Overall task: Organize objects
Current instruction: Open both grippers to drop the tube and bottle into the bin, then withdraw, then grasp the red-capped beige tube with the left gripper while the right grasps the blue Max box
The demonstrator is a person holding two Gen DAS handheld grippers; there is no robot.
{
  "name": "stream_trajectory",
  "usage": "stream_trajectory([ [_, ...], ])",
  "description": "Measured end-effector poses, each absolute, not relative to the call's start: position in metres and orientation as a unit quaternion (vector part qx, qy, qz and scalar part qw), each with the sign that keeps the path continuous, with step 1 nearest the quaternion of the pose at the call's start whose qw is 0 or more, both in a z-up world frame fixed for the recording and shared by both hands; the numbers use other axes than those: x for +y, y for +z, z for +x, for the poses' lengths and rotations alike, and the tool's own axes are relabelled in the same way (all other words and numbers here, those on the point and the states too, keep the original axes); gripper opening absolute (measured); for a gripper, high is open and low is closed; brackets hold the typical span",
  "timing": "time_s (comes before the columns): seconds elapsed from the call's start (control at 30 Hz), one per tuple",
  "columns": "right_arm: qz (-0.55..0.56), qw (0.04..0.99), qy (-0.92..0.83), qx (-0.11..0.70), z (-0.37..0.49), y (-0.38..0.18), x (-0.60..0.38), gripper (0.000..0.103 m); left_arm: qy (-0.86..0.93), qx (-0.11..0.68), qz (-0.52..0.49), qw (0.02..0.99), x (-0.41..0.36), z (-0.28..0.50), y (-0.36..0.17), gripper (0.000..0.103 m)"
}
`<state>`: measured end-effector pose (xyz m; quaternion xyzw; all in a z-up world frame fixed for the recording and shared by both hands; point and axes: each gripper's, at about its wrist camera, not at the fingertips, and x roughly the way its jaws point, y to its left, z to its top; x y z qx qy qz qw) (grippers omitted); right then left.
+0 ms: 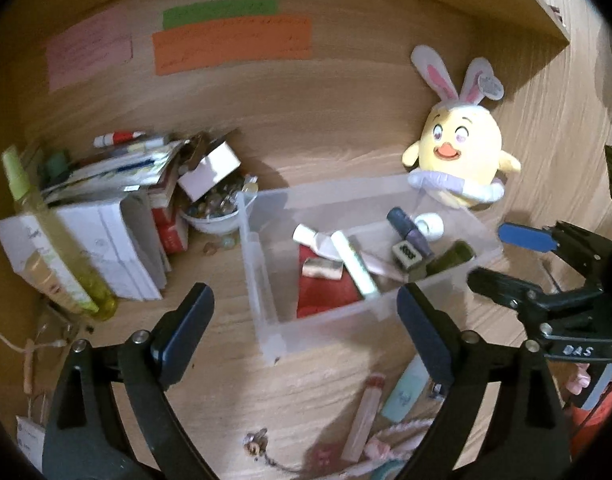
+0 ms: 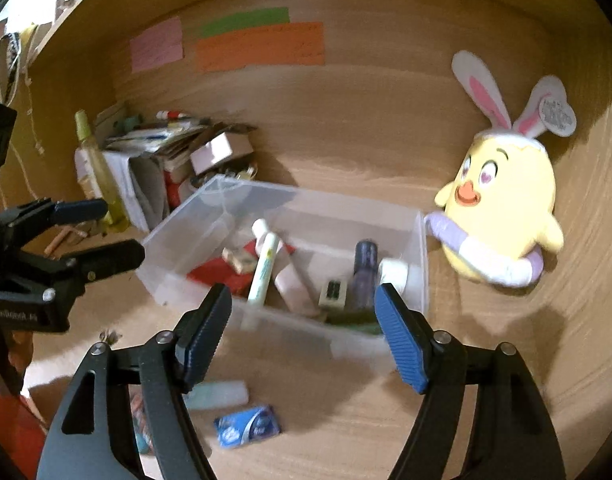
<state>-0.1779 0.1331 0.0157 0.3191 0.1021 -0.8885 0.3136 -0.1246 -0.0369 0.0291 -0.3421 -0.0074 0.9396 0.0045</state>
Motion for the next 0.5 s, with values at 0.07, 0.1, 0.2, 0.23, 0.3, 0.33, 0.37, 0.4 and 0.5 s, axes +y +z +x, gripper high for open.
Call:
stream_trajectory([
  [0.07,0.326,0.321,-0.883,0.103,-0.172,0.01,0.134,0.073,0.936,-0.016,-0.352,-0.001,-0.04,-0.121,0.022,0.094],
  [0.1,0.329,0.323,-0.881,0.104,-0.169,0.007,0.135,0.073,0.933,-0.019,-0.359,0.0,-0.041,-0.12,0.018,0.094],
  [0.2,0.338,0.325,-0.877,0.107,-0.16,-0.003,0.138,0.073,0.925,-0.024,-0.378,-0.002,-0.043,-0.117,0.005,0.094],
  [0.23,0.341,0.325,-0.875,0.109,-0.158,-0.006,0.139,0.073,0.923,-0.024,-0.384,-0.002,-0.043,-0.116,0.0,0.094],
  [0.3,0.35,0.324,-0.872,0.11,-0.154,-0.013,0.142,0.073,0.919,-0.02,-0.393,-0.001,-0.041,-0.113,-0.008,0.094],
  [0.33,0.354,0.324,-0.87,0.111,-0.153,-0.017,0.143,0.073,0.917,-0.018,-0.398,0.0,-0.04,-0.111,-0.012,0.094],
  [0.37,0.36,0.323,-0.868,0.112,-0.153,-0.021,0.143,0.073,0.915,-0.016,-0.403,0.0,-0.039,-0.109,-0.016,0.094],
  [0.4,0.367,0.324,-0.865,0.113,-0.152,-0.027,0.144,0.073,0.914,-0.014,-0.407,-0.002,-0.038,-0.108,-0.019,0.094],
  [0.5,0.397,0.337,-0.845,0.122,-0.151,-0.044,0.144,0.074,0.907,-0.014,-0.42,-0.001,-0.037,-0.106,-0.027,0.094],
])
